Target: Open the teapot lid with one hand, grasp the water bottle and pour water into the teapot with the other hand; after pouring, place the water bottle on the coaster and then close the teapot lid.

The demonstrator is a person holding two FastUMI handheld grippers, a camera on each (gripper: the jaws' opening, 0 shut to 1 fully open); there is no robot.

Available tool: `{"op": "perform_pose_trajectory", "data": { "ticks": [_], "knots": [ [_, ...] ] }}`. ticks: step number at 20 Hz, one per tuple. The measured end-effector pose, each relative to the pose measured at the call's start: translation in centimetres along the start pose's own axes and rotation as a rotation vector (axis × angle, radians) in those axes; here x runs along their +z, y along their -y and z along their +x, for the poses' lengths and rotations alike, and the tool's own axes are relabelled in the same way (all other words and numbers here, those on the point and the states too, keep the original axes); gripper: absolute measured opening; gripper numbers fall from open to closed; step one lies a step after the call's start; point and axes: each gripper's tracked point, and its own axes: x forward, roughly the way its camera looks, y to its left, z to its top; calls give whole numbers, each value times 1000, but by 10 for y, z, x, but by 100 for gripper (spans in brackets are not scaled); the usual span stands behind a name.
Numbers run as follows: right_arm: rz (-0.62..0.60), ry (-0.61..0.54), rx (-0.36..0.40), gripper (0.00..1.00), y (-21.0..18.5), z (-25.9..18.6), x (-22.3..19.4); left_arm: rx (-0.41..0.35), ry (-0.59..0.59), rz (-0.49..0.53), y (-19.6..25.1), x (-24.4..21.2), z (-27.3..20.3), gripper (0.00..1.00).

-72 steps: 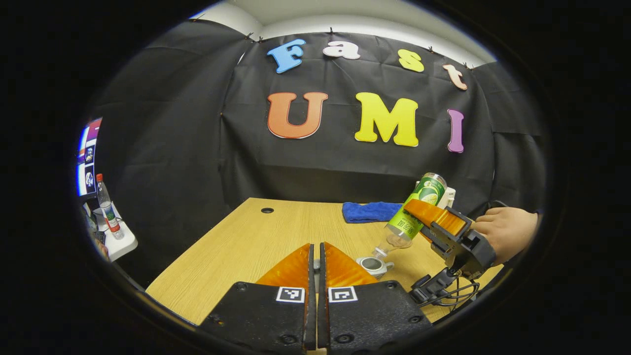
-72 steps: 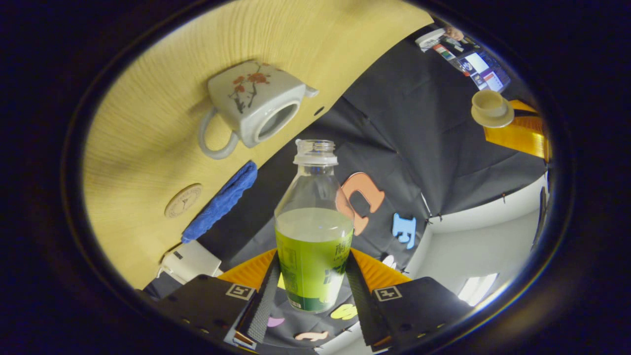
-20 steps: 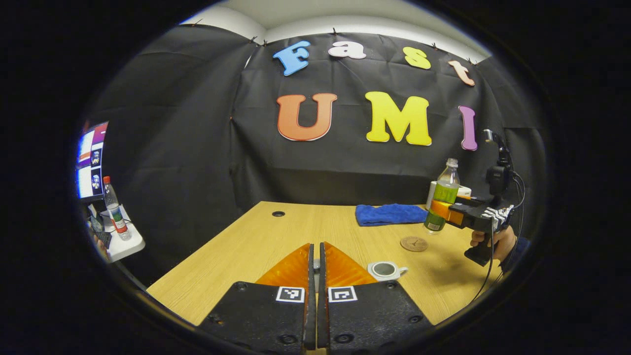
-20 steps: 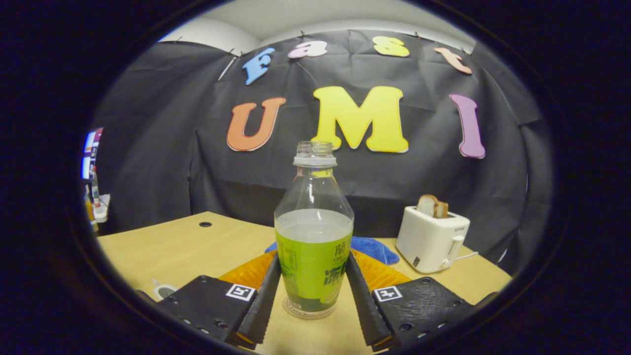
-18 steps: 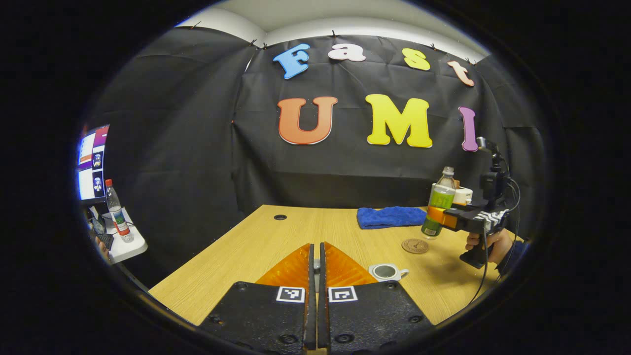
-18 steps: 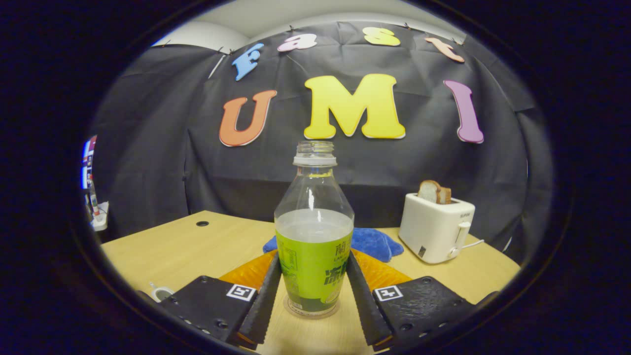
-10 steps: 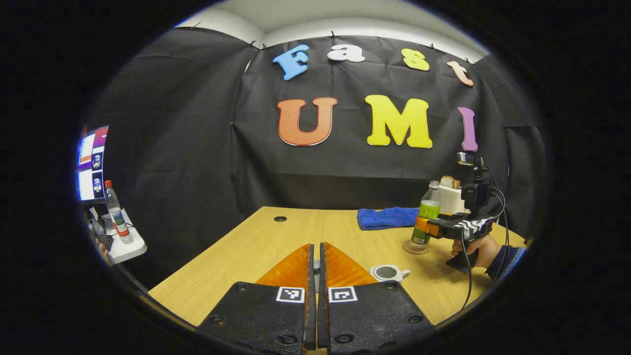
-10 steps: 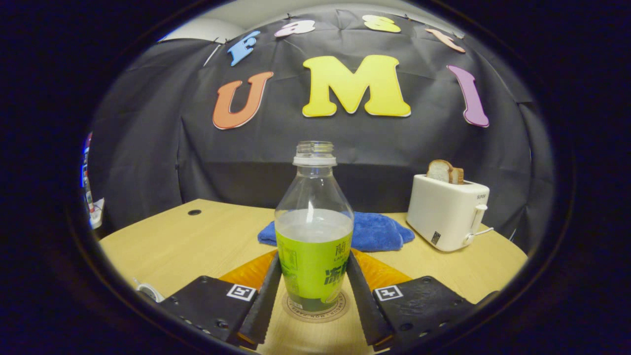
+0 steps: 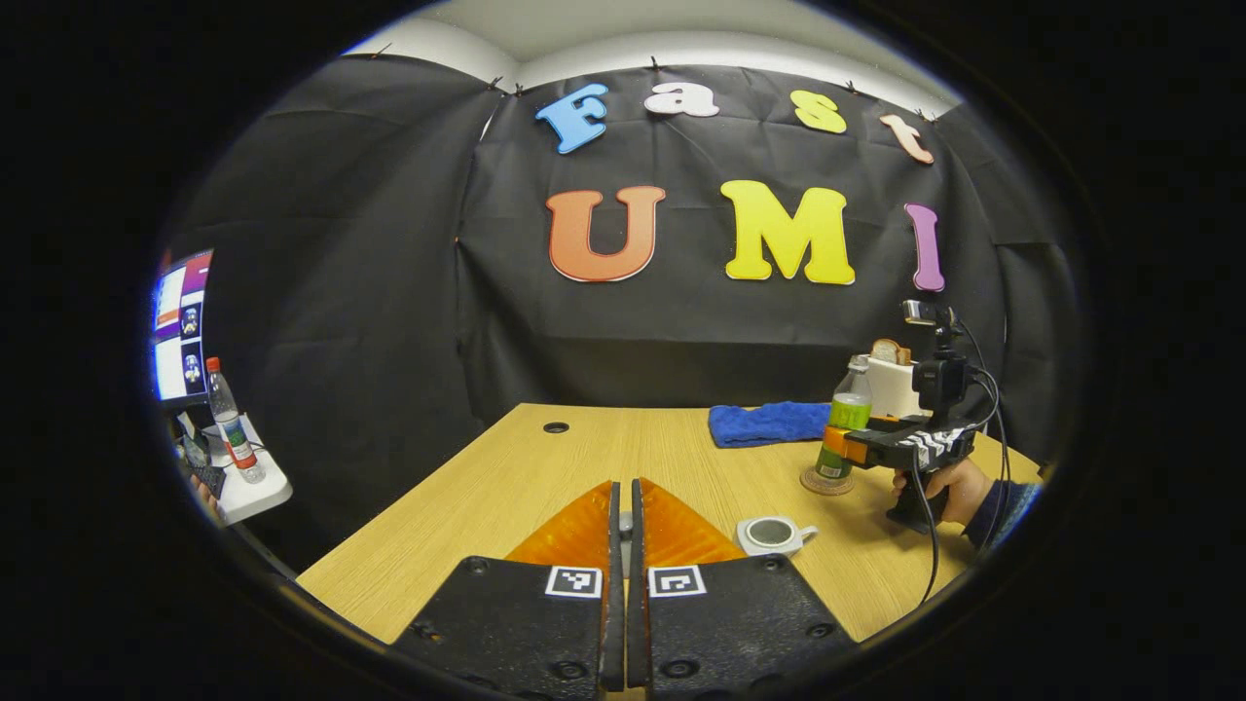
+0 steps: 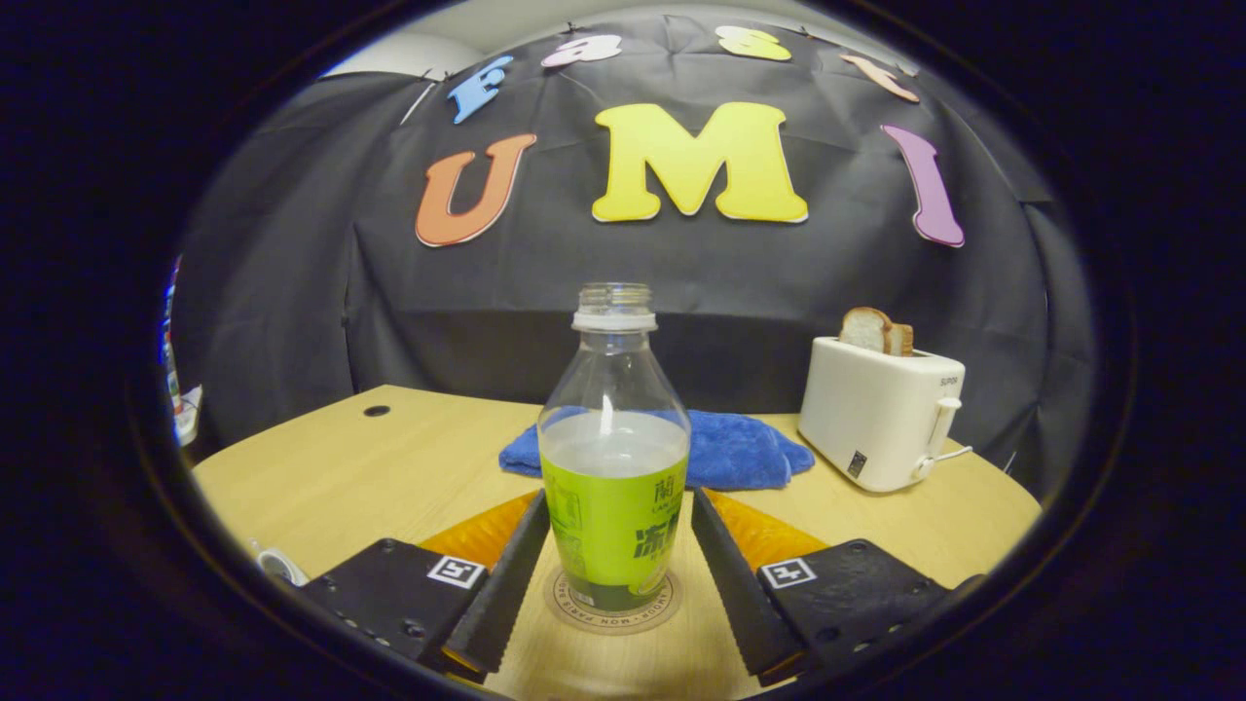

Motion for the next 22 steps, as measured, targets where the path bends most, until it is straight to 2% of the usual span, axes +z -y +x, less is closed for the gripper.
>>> {"op": "perform_pose_trajectory", "data": {
  "ticks": [3, 7, 8, 12, 14, 17, 22],
  "knots": [
    [10, 31, 14, 96, 2, -21, 12, -8, 1, 7, 5, 1, 1, 4],
    [37, 67, 25, 94, 14, -60, 21, -33, 16, 2, 15, 3, 0, 4],
    [29, 81, 16, 96, 21, -72, 21, -46, 22, 4, 20, 4, 0, 4],
    [-29, 166, 48, 95, 31, -120, 25, -118, 44, 36, 43, 2, 5, 4],
    [-82, 192, 41, 95, 40, -143, 21, -108, 31, 44, 45, -4, 10, 4],
    [-83, 212, 49, 95, 49, -177, 11, -122, 22, 37, 55, -12, 20, 4],
    [-40, 182, -32, 95, 91, -218, -4, -169, 3, -42, 70, -21, 39, 4]
  ]
}}
